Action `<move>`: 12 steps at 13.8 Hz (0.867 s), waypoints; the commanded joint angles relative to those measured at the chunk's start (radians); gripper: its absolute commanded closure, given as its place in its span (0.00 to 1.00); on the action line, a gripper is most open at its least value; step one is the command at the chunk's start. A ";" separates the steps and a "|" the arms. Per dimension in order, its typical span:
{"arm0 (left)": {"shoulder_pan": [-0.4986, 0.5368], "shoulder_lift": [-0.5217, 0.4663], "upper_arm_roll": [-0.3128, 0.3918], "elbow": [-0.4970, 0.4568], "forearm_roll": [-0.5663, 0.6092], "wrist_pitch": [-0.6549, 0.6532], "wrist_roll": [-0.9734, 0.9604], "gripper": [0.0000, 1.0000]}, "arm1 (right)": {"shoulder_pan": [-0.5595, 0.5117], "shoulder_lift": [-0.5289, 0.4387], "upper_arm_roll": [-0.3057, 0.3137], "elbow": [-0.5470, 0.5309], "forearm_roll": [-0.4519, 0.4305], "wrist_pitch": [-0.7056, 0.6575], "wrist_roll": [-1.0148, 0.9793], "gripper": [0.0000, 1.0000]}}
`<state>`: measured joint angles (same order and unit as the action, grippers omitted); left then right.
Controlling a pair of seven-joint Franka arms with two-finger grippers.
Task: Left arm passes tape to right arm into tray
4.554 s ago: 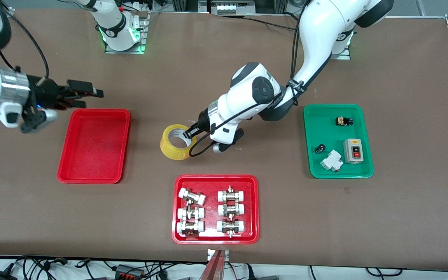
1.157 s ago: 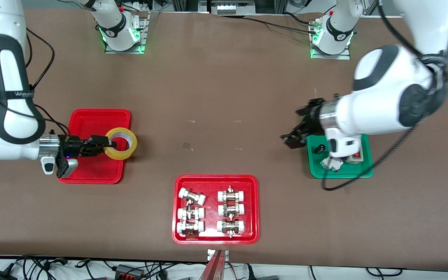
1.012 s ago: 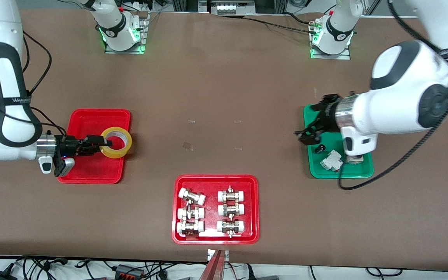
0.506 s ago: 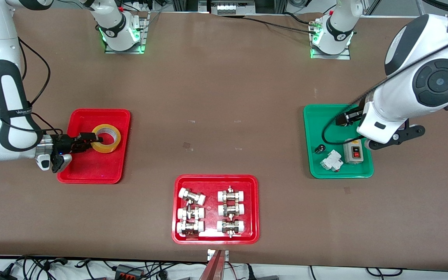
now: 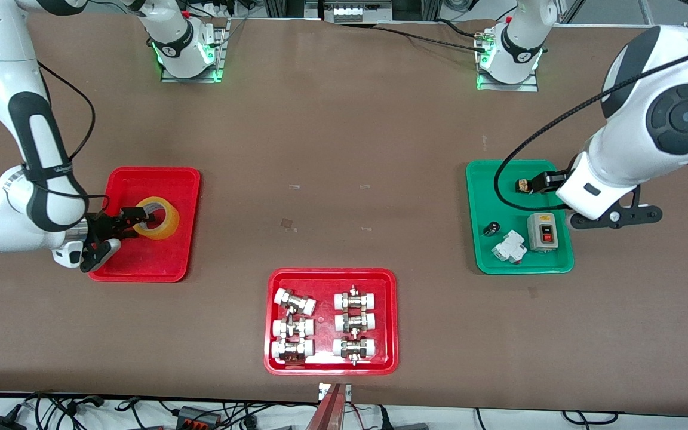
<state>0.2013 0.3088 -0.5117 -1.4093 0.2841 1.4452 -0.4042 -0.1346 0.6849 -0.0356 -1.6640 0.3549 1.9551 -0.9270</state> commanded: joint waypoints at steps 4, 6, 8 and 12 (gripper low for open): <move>0.067 -0.114 -0.008 -0.065 -0.054 -0.019 0.036 0.00 | 0.081 -0.158 -0.015 -0.011 -0.192 0.011 0.100 0.00; 0.092 -0.114 -0.005 -0.054 -0.136 -0.023 0.070 0.00 | 0.102 -0.246 -0.013 -0.011 -0.249 -0.030 0.247 0.00; 0.081 -0.099 0.022 -0.045 -0.128 -0.011 0.082 0.00 | 0.111 -0.330 -0.012 -0.010 -0.251 -0.086 0.385 0.00; -0.203 -0.144 0.386 -0.008 -0.215 0.041 0.194 0.00 | 0.168 -0.484 -0.009 0.001 -0.361 -0.218 0.606 0.00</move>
<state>0.1019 0.2136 -0.2404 -1.4247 0.1258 1.5074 -0.2762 0.0013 0.2813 -0.0396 -1.6419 0.0467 1.7838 -0.4262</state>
